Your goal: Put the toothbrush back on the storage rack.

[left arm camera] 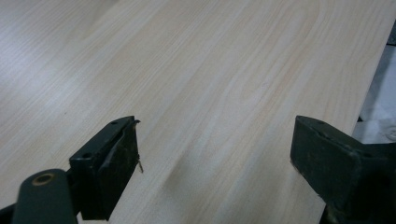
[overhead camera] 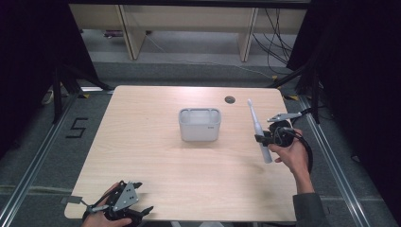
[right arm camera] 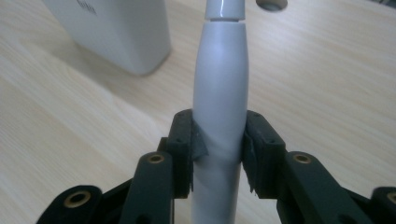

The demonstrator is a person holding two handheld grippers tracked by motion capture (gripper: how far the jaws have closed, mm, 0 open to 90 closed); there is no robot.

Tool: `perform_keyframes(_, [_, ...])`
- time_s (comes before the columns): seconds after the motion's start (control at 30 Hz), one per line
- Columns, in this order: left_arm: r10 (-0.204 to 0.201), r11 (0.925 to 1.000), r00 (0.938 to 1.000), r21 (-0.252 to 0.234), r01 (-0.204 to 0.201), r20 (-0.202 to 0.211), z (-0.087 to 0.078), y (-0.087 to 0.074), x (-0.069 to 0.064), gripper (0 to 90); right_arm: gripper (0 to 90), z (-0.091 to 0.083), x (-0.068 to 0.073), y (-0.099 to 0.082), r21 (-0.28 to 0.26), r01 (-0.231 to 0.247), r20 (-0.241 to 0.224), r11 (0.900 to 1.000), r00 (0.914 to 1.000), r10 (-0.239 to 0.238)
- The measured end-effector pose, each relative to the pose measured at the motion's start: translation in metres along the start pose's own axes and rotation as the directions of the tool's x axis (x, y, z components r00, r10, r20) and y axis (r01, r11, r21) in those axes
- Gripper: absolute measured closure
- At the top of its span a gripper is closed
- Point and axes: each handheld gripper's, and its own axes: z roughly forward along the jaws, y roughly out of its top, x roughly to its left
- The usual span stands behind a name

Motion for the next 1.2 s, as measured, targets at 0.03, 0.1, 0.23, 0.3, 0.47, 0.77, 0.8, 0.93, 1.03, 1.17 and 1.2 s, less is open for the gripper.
perform_keyframes(0.03, [0.001,1.0000,1.0000,0.002,-0.001,0.001,0.000,0.000,0.000,14.8,66.7,0.002,0.003,0.002,-0.036,-0.003,-0.017,0.9994,0.9998,0.003])
perform_keyframes(0.1, [-0.002,1.0000,1.0000,0.001,0.002,-0.002,0.000,0.000,0.000,14.8,66.7,0.003,0.006,0.004,-0.069,-0.030,-0.022,0.9972,0.9994,0.029])
perform_keyframes(0.23, [-0.010,0.9999,0.9999,0.007,0.010,0.004,0.000,0.000,0.000,14.8,66.6,0.009,0.009,0.009,-0.170,0.000,-0.013,0.9855,0.9999,-0.002])
perform_keyframes(0.3, [0.001,1.0000,0.9999,-0.001,-0.001,-0.010,0.000,0.000,0.000,14.8,66.7,0.011,0.013,0.011,-0.196,-0.027,-0.034,0.9803,0.9992,0.021])
perform_keyframes(0.47, [-0.008,1.0000,1.0000,0.000,0.008,0.005,0.000,0.000,0.000,14.8,66.7,0.016,0.022,0.018,-0.263,-0.026,-0.032,0.9644,0.9993,0.018])
perform_keyframes(0.77, [-0.001,1.0000,1.0000,-0.009,0.002,0.008,0.000,0.000,0.000,14.8,66.6,0.016,0.027,0.029,-0.342,-0.007,-0.020,0.9398,0.9998,0.000])
perform_keyframes(0.8, [-0.004,1.0000,1.0000,-0.004,0.004,0.000,0.000,0.000,0.000,14.8,66.6,0.017,0.029,0.030,-0.369,-0.016,-0.015,0.9293,0.9998,0.012])
perform_keyframes(0.93, [0.002,1.0000,1.0000,-0.008,-0.002,0.000,-0.001,0.001,-0.001,14.8,66.6,0.017,0.030,0.036,-0.389,-0.030,-0.044,0.9207,0.9989,0.015])
perform_keyframes(1.03, [-0.008,0.9999,1.0000,-0.012,0.008,0.006,-0.001,0.002,-0.001,14.8,66.6,0.017,0.032,0.042,-0.408,-0.034,-0.048,0.9123,0.9987,0.016])
perform_keyframes(1.17, [0.001,1.0000,1.0000,-0.009,-0.001,0.004,-0.002,0.001,0.000,14.8,66.6,0.017,0.037,0.051,-0.422,-0.047,-0.054,0.9056,0.9982,0.026])
perform_keyframes(1.2, [0.001,0.9999,1.0000,-0.012,-0.001,-0.001,-0.002,0.001,0.000,14.8,66.7,0.017,0.039,0.053,-0.430,-0.056,-0.051,0.9011,0.9980,0.038])
